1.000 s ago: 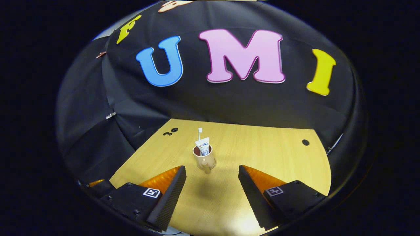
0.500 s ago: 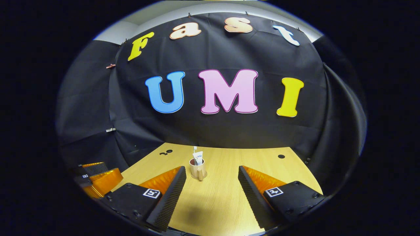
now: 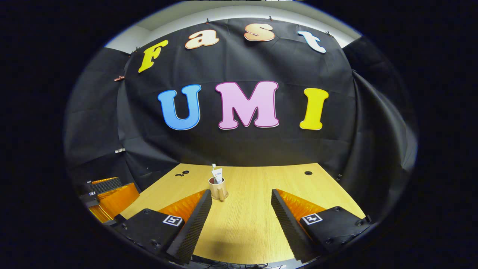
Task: Put the toothbrush and toothpaste on the desktop into the cup, then pick up the cup and place it on the coaster on the desktop.
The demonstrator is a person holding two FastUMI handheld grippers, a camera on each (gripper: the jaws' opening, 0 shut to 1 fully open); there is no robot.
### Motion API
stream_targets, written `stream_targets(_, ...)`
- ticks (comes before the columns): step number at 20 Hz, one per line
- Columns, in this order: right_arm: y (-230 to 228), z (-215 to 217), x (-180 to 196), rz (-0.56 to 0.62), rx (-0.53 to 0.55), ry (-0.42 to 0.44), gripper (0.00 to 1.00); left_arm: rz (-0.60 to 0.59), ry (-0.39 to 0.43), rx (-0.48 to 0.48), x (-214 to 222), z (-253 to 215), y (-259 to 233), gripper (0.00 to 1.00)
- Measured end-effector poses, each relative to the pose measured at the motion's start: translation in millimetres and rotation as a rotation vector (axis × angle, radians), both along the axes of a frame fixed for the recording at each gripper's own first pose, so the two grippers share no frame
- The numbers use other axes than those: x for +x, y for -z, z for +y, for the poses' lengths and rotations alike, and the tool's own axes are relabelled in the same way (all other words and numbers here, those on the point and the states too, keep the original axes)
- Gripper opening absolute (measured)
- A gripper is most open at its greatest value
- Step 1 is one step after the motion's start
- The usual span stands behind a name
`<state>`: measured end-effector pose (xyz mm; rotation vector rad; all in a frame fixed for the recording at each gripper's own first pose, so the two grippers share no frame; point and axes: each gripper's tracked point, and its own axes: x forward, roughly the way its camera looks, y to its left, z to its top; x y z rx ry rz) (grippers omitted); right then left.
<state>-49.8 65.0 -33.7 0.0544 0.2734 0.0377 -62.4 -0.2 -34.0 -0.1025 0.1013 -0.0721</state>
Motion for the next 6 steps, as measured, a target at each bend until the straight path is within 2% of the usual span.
stream_targets(6, 6.5, -9.6, -4.7, 0.026, 0.022, 0.019, 0.98, 0.011, 0.027, 0.008, 4.7, -11.9, 3.9, 0.97)
